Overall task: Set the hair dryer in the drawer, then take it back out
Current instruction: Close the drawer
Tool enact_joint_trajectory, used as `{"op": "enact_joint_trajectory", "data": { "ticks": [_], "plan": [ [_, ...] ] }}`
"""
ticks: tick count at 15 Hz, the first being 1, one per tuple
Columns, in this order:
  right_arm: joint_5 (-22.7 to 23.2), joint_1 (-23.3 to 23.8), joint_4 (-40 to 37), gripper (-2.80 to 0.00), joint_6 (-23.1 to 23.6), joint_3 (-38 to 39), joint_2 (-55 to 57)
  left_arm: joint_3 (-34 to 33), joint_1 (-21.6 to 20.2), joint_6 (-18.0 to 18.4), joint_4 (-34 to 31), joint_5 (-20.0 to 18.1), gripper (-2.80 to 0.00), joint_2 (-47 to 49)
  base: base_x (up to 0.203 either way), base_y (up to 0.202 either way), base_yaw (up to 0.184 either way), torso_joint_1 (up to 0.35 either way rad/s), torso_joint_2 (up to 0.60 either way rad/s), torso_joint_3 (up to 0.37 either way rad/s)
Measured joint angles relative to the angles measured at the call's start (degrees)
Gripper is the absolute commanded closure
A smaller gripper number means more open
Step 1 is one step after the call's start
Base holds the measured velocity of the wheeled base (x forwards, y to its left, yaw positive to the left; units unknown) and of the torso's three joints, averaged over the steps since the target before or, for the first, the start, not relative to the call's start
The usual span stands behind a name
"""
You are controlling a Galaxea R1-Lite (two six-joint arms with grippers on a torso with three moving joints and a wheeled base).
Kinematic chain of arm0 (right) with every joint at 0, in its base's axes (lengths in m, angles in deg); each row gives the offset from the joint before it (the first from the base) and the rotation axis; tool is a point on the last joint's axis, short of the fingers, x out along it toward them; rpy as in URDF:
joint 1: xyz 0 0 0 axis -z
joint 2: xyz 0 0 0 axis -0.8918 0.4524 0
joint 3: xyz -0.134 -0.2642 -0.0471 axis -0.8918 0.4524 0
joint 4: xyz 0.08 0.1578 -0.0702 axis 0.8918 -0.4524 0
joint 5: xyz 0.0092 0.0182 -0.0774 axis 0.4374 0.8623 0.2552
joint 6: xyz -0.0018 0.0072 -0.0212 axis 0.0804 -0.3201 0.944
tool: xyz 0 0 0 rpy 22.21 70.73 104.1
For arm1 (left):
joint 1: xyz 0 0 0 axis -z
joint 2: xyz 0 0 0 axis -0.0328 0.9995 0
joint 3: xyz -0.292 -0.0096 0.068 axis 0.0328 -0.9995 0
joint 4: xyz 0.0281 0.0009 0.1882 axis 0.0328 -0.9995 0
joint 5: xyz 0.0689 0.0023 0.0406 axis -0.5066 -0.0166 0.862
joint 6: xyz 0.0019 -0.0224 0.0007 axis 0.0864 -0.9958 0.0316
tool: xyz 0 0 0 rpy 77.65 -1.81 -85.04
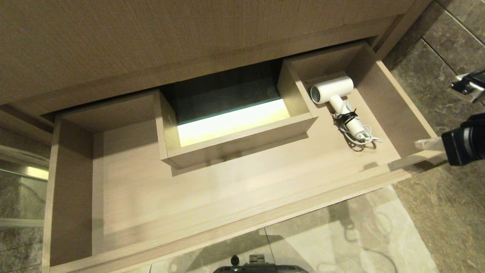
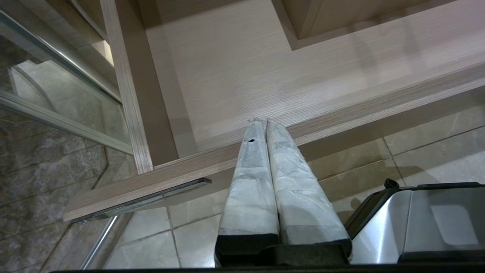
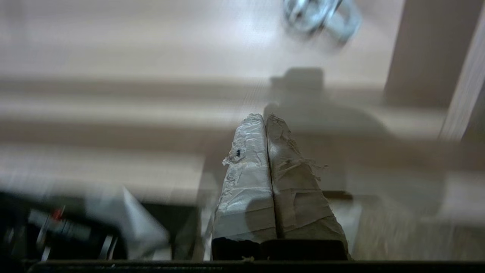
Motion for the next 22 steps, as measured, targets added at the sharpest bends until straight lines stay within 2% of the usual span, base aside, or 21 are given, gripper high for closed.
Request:
{"op": "enact_joint_trajectory", "data": {
  "ticks": [3,6,11,15,18,22],
  "plan": [
    [-2.4,0.0,-5.4,0.0,2.5,6.4,-7.0,0.0,0.0,0.0,0.0,0.0,0.0,0.0,0.0,0.0,0.0,0.0,0.0,0.0],
    [-4.6,0.0,-9.5,0.0,4.1,9.1,-9.8,0.0,0.0,0.0,0.0,0.0,0.0,0.0,0.0,0.0,0.0,0.0,0.0,0.0],
    [-4.9,0.0,-6.7,0.0,4.3,8.5,-7.2,0.0,0.0,0.0,0.0,0.0,0.0,0.0,0.0,0.0,0.0,0.0,0.0,0.0],
    [-5.2,0.1,-5.0,0.0,7.0,8.0,-2.6,0.0,0.0,0.0,0.0,0.0,0.0,0.0,0.0,0.0,0.0,0.0,0.0,0.0],
    [-5.2,0.2,-4.8,0.0,7.3,6.3,1.4,0.0,0.0,0.0,0.0,0.0,0.0,0.0,0.0,0.0,0.0,0.0,0.0,0.0],
    [-4.9,0.4,2.4,0.0,6.5,3.3,4.9,0.0,0.0,0.0,0.0,0.0,0.0,0.0,0.0,0.0,0.0,0.0,0.0,0.0]
  ]
}}
